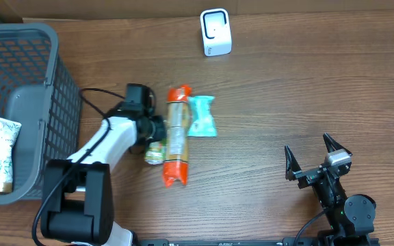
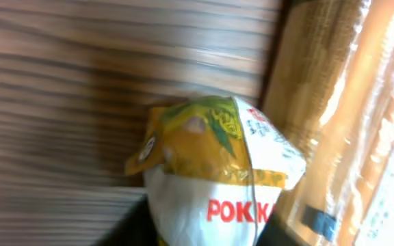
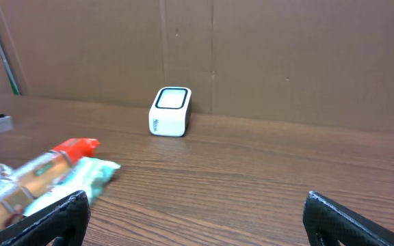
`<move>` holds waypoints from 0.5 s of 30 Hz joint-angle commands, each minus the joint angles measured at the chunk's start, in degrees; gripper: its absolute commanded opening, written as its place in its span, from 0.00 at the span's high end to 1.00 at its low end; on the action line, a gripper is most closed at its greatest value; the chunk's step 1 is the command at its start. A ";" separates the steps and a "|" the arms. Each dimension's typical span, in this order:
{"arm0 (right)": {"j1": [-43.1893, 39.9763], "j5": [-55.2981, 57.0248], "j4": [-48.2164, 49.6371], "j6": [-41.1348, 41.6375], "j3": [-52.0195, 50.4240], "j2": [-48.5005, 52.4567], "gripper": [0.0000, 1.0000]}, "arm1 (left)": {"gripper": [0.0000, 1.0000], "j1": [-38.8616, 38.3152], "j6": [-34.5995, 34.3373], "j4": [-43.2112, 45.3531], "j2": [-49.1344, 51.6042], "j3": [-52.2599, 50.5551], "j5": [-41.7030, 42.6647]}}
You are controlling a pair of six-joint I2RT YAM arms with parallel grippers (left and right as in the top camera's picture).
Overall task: Scan the item barcode
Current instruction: 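Lift the green-yellow pouch out and place it left of the pack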
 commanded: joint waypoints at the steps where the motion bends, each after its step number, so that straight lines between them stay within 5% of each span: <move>1: 0.26 0.57 0.20 -0.07 -0.61 -0.52 0.00 | 0.51 -2.78 -3.15 -0.02 0.72 0.63 5.55; 8: 0.26 0.57 0.20 -0.09 -0.61 -0.52 0.00 | 0.23 0.04 1.86 -17.44 -0.37 17.46 5.16; 13: 0.26 0.57 0.20 -0.07 -0.61 -0.52 0.00 | 0.16 3.74 7.34 -37.88 -1.84 44.00 -1.33; 15: 0.26 0.57 0.20 -0.07 -0.61 -0.52 0.00 | 0.06 5.25 8.50 -44.52 -2.27 54.95 -5.25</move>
